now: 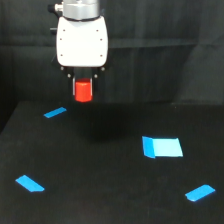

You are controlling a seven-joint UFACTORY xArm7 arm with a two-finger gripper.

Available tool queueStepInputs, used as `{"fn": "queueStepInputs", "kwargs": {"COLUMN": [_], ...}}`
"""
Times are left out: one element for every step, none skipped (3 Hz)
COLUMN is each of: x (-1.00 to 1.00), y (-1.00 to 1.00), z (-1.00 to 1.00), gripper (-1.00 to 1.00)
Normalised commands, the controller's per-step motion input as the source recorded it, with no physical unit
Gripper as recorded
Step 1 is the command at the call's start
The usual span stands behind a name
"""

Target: Pick up the red object from the table

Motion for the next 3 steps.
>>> {"fn": "queueStepInputs", "kwargs": {"x": [-0.08,-0.01,-0.13], "y": [0.01,0.0,0.04], "z": [0.0,-0.05,-0.03], "gripper": [-1.0,-0.96,-0.94]}}
